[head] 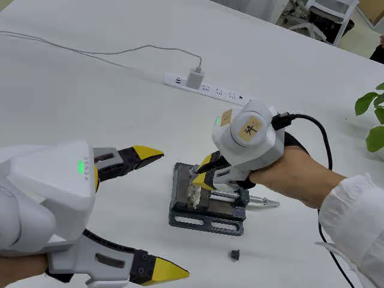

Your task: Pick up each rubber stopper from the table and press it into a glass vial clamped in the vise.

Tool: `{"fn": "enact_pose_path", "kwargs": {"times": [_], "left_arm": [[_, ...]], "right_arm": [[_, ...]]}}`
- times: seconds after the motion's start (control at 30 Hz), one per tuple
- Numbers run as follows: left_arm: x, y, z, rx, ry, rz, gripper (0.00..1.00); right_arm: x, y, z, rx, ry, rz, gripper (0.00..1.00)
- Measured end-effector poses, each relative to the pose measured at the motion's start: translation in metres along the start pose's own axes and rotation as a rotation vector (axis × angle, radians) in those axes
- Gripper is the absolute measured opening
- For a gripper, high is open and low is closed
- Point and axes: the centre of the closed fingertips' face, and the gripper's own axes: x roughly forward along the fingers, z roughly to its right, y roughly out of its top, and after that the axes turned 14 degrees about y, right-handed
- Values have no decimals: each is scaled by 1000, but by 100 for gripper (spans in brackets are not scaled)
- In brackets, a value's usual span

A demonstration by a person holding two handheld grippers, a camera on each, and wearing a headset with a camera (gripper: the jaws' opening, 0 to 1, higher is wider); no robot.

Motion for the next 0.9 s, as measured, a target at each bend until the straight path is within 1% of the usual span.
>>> {"fn": "enact_pose_path", "kwargs": {"times": [0.2,0.3,0.4,0.47,0.57,0.67,0.77,0.87,0.9], "left_arm": [[0,4,5,13,-3,-11,90],[0,7,6,17,-1,-13,90],[1,9,9,26,-4,-21,90],[1,9,10,34,-8,-27,90],[2,9,11,45,-11,-40,89],[3,9,13,57,-15,-49,89],[5,11,15,65,-18,-53,89],[7,11,19,77,-23,-60,88],[7,11,20,78,-25,-63,88]], "right_arm": [[-21,0,-8,12,-26,73,9],[-32,-3,-12,13,-46,102,11],[-47,-8,-16,32,-66,156,11],[-54,-12,-19,43,-74,178,12],[-67,-21,-24,54,-93,208,14],[-75,-31,-29,68,-106,232,15],[-81,-42,-35,80,-110,250,17],[-87,-52,-39,87,-127,264,18],[-90,-55,-41,96,-133,281,19]]}}
